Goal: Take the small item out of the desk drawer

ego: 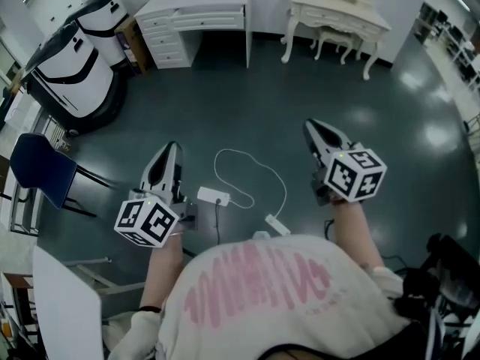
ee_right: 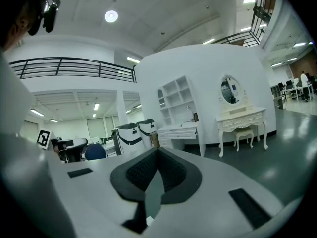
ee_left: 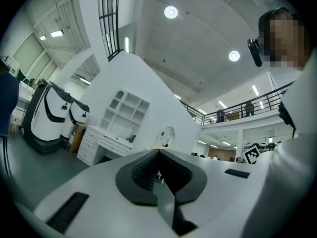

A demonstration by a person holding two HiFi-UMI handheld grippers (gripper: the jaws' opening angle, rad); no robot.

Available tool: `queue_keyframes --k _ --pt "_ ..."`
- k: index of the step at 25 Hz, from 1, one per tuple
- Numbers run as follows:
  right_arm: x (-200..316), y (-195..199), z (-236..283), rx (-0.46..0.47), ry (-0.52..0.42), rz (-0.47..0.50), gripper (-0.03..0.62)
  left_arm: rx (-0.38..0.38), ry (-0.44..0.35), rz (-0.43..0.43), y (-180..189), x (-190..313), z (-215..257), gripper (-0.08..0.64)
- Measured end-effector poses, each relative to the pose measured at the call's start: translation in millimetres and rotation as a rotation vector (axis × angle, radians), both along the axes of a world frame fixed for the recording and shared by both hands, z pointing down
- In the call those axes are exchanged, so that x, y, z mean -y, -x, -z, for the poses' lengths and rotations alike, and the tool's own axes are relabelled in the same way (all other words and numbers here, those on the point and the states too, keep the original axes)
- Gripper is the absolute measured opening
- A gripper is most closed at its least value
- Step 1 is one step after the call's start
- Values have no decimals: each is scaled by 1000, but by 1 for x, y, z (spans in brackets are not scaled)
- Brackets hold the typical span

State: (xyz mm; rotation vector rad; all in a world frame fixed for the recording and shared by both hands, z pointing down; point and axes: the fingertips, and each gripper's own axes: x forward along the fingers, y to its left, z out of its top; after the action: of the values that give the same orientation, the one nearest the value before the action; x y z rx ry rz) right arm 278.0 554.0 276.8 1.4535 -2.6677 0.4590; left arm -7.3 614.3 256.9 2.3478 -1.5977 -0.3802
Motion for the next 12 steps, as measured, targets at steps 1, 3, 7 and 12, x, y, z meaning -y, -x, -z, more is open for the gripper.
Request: queue_keyframes --k 1,3,7,12 --pt "15 -5 0 -2 4 10 17 2 -5 8 -3 12 1 29" --pt "39 -8 2 5 4 39 17 11 -11 22 -6 31 3 28" --pt "80 -18 1 25 4 63 17 5 -5 45 -13 64 2 29" --pt "117 -31 -26 46 84 57 17 -4 42 24 -23 105 -9 29"
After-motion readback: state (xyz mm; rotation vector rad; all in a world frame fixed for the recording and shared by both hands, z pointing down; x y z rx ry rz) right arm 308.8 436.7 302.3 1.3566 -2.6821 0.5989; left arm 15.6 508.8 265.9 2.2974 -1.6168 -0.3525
